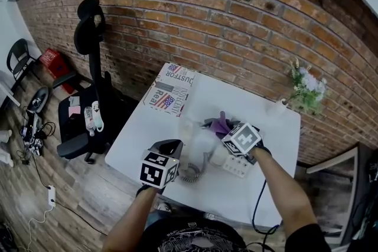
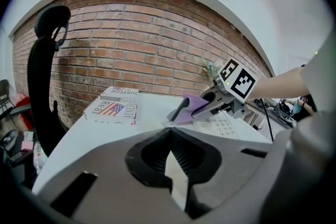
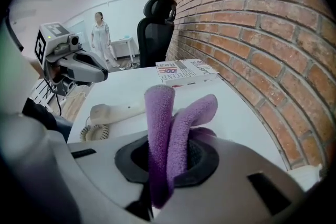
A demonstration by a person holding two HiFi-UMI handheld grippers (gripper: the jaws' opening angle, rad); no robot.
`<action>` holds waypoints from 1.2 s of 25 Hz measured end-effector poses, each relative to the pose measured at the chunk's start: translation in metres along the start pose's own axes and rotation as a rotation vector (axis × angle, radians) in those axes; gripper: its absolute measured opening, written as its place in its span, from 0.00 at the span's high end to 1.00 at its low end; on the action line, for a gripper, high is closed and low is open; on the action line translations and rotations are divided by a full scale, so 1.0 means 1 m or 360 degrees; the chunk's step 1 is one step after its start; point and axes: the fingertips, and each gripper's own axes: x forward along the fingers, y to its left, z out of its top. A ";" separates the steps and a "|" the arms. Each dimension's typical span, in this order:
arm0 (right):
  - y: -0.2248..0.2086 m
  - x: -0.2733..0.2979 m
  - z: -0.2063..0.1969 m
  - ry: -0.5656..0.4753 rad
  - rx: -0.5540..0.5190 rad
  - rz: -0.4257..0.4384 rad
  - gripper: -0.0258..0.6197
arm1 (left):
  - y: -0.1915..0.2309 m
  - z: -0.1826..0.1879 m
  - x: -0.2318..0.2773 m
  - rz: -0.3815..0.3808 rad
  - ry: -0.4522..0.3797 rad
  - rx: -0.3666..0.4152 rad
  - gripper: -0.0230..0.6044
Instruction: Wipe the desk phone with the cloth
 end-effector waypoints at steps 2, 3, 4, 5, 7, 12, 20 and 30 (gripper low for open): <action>0.008 0.001 -0.003 0.0006 -0.0003 0.0028 0.89 | -0.002 0.001 -0.002 0.0002 -0.0002 0.0000 0.96; 0.013 0.002 -0.004 0.0009 -0.0007 0.0040 0.89 | -0.002 0.001 -0.003 0.0004 -0.0003 0.0001 0.96; 0.017 0.002 -0.005 0.0011 -0.0012 0.0050 0.89 | -0.003 0.001 -0.004 0.0007 -0.0004 0.0001 0.96; 0.021 0.002 -0.006 0.0012 -0.0017 0.0057 0.89 | -0.004 0.001 -0.005 0.0009 -0.0005 0.0001 0.96; 0.028 0.003 -0.008 0.0010 -0.0025 0.0073 0.89 | -0.006 0.000 -0.007 0.0014 -0.0004 0.0001 0.96; 0.045 0.001 -0.014 0.0007 -0.0018 0.0108 0.89 | -0.011 -0.005 -0.012 0.0014 0.0005 0.0002 0.96; 0.072 0.000 -0.023 -0.0031 0.0062 0.0159 0.89 | -0.022 -0.008 -0.022 0.0009 0.0001 0.0009 0.96; 0.104 0.000 -0.032 -0.0147 0.0251 0.0203 0.89 | -0.023 -0.013 -0.034 0.0019 0.0004 0.0008 0.96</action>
